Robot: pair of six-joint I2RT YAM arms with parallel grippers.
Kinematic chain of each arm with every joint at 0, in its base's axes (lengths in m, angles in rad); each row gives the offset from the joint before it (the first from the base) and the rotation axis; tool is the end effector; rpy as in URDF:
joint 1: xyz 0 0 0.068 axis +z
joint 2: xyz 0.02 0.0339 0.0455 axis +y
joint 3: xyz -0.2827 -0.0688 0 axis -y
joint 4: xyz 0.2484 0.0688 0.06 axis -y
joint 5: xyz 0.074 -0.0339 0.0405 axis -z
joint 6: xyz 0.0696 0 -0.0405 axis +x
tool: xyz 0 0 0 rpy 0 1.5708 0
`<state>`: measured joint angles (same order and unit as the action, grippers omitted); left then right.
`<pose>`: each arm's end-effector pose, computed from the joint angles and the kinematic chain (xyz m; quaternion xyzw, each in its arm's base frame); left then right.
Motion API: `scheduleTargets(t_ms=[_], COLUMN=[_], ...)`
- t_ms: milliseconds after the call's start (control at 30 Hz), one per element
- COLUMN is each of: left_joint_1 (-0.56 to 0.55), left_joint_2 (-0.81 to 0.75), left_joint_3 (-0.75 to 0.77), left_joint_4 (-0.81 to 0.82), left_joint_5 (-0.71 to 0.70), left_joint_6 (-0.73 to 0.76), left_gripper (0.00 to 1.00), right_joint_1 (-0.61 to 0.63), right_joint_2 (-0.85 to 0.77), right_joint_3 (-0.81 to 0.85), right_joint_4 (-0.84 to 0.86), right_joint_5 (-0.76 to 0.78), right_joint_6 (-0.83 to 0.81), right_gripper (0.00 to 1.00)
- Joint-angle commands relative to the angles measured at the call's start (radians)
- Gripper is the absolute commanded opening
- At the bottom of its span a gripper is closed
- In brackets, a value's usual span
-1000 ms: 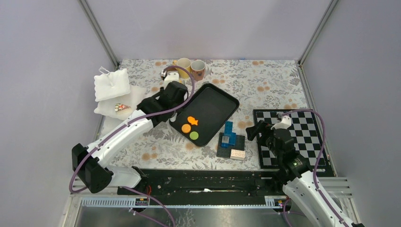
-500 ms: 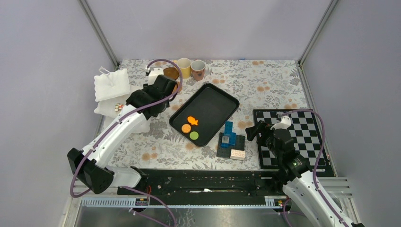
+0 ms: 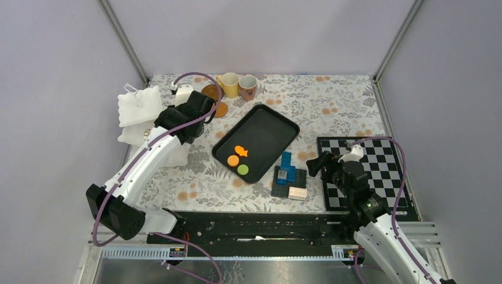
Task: Serve the afternoon tea
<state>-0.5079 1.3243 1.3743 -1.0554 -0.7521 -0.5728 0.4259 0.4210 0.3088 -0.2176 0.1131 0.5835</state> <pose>0.2529 -0.0864 0.3546 -0.1314 0.8894 0.1690 0.4039 0.1407 0.0552 0.2145 0.0967 0.8072 0.2405 0.5304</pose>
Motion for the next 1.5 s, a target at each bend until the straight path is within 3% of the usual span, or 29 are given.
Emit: scheduleTargets(t_ms=[0, 533, 800, 1467], left_joint_1=[0.031, 0.087, 0.118, 0.149], left_joint_2=[0.031, 0.076, 0.085, 0.065], left_joint_3=[0.056, -0.006, -0.064, -0.112], left_joint_4=[0.024, 0.08, 0.127, 0.176], left_joint_5=[-0.099, -0.184, -0.185, -0.127], left_joint_6=[0.018, 0.025, 0.041, 0.056], left_gripper=[0.0, 0.0, 0.05, 0.49], right_joint_1=[0.007, 0.007, 0.007, 0.007], right_joint_2=[0.004, 0.012, 0.017, 0.02], right_joint_3=[-0.004, -0.01, -0.011, -0.016], right_joint_4=[0.042, 0.053, 0.057, 0.06], right_joint_5=[-0.002, -0.006, -0.008, -0.011], right_joint_6=[-0.013, -0.013, -0.014, -0.014], right_gripper=[0.98, 0.98, 0.98, 0.98])
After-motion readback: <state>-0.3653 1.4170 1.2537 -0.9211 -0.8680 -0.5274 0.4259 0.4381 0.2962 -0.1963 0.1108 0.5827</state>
